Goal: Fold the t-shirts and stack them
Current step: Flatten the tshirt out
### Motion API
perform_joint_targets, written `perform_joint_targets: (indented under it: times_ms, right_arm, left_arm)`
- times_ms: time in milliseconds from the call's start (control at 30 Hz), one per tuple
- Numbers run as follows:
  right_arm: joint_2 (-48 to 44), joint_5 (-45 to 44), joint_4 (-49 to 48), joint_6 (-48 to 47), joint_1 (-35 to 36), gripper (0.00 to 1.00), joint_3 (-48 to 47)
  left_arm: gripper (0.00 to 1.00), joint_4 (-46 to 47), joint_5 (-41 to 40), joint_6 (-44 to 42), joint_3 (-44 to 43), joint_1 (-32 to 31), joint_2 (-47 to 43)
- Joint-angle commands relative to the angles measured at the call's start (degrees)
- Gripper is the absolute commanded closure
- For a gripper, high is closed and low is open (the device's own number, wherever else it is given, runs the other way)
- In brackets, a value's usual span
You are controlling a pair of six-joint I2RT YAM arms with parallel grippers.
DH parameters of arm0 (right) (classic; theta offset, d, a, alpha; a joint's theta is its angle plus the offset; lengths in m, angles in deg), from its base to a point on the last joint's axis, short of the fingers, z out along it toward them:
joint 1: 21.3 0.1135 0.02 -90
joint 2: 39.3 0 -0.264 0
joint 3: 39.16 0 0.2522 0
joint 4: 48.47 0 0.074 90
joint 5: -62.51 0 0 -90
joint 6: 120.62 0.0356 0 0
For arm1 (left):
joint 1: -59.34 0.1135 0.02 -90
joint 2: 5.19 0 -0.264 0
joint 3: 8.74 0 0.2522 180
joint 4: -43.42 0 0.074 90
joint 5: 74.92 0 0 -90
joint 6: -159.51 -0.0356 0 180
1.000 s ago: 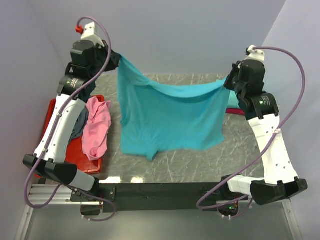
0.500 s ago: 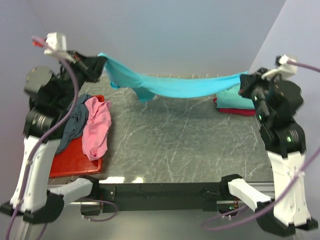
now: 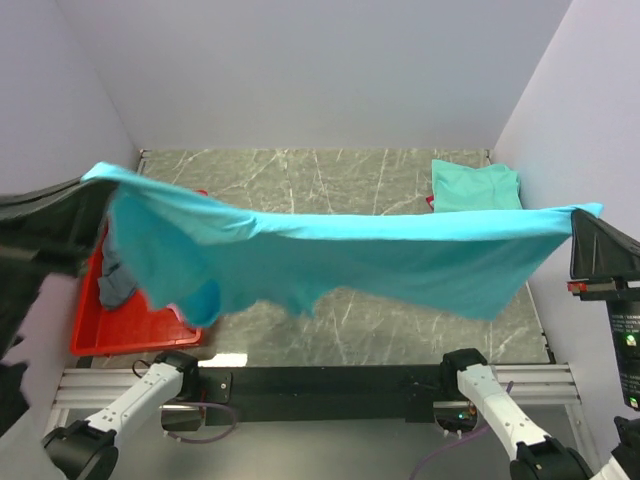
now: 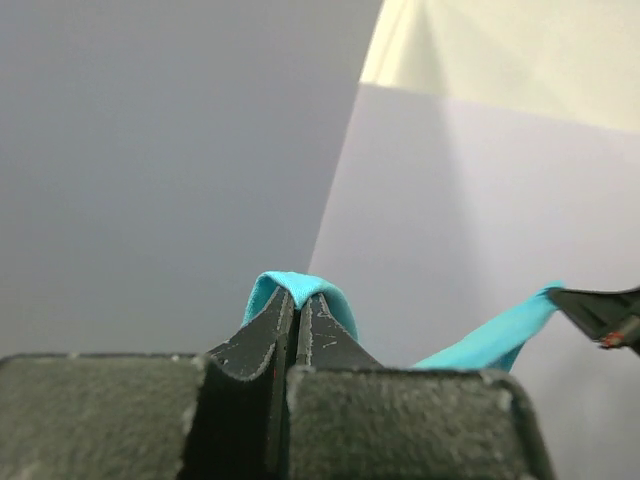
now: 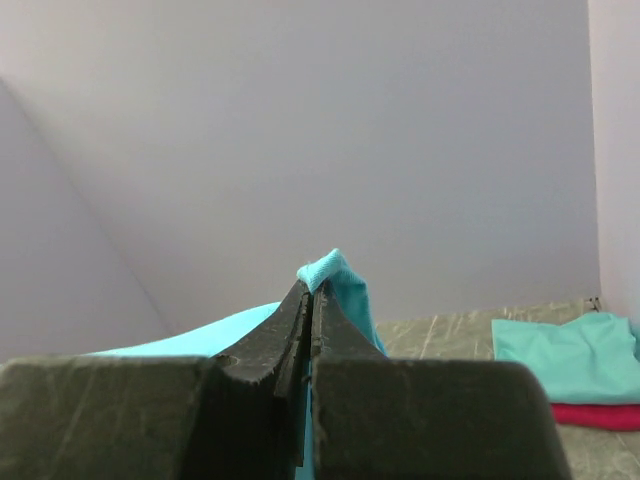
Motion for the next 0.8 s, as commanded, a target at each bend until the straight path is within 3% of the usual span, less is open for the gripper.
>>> perform_joint_targets:
  times_ms: [0, 167, 400, 600, 767]
  right_arm:
    - [1.2, -0.7, 5.8, 0.6, -0.1, 1.0, -2.7]
    - [2.9, -2.6, 6.1, 0.2, -0.1, 1.0, 2.2]
    - [5.6, -6.9, -7.0, 1.0, -0.1, 1.0, 31.5]
    - [20.4, -9.9, -21.0, 2.6, -0.6, 1.0, 46.4]
    - [38.2, -11.5, -27.9, 1.6, -1.4, 1.0, 46.3]
  left_arm:
    - [0.99, 2.3, 4.0, 2.0, -3.3, 0.1, 0.2]
    - [0.99, 6.0, 6.6, 2.8, 5.0, 0.1, 3.1]
    - [0.99, 10.6, -3.5, 0.4, 30.1, 0.1, 10.5]
    - [0.99, 15.5, -8.6, -1.3, 37.6, 0.6, 27.2]
    - [0.99, 17.1, -9.9, -3.6, 35.9, 1.3, 45.4]
